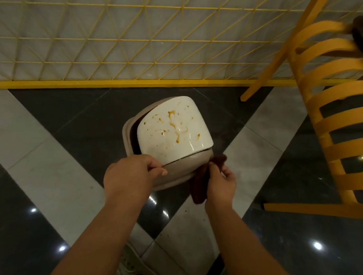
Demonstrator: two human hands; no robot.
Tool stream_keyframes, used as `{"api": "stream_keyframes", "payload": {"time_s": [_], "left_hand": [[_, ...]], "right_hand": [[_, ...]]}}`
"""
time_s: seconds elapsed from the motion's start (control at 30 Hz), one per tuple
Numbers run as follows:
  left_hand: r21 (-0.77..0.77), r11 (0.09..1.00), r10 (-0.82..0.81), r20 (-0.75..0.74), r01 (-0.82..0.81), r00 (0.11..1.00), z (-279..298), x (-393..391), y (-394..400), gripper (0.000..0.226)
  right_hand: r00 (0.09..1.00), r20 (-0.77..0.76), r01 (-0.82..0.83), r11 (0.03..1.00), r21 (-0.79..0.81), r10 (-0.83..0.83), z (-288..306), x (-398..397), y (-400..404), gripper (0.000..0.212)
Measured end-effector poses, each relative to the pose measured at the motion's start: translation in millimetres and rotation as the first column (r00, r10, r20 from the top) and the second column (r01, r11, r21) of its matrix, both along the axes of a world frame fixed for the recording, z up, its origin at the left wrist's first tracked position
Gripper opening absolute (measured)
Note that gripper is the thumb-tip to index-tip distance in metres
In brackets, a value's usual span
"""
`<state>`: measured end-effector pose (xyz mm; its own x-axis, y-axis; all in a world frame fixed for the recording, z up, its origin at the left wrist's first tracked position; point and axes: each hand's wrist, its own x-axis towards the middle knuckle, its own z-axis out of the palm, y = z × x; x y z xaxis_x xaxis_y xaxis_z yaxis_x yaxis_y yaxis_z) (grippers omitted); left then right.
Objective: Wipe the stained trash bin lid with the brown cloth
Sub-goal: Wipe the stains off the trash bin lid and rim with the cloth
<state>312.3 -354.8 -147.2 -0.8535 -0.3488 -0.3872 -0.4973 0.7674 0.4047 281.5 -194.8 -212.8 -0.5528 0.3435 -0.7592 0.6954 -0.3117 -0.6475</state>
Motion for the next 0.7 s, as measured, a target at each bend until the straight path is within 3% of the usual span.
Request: {"api": "stream_keyframes", "payload": {"time_s": [0.17,0.37,0.47,0.6,0.7], "left_hand": [[-0.042,0.999,-0.014,0.038,0.016,0.999,-1,-3,0,0.019],[-0.170,0.985,0.007,-0.032,-0.012,0.999,2,-2,-11,0.017],[-0.169,0.984,0.040,-0.071,-0.052,0.997,2,3,-16,0.018],[-0.134,0.984,0.117,-0.029,-0.120,0.993,-2,6,-20,0.050],[0.012,0.981,0.190,0.082,-0.192,0.978,-11,4,-15,0.075]], "right_hand": [[0.987,-0.020,-0.160,0.987,0.028,0.160,1,-2,-6,0.028],[0.975,0.134,-0.164,0.980,-0.111,0.178,-13,43,-35,0.027],[0.983,0.155,-0.077,0.987,-0.141,0.099,-21,55,-40,0.018],[0.998,-0.013,0.058,0.998,-0.012,-0.058,-11,21,-7,0.019],[0.984,-0.124,-0.117,0.989,0.086,0.127,1,-18,14,0.035]]}}
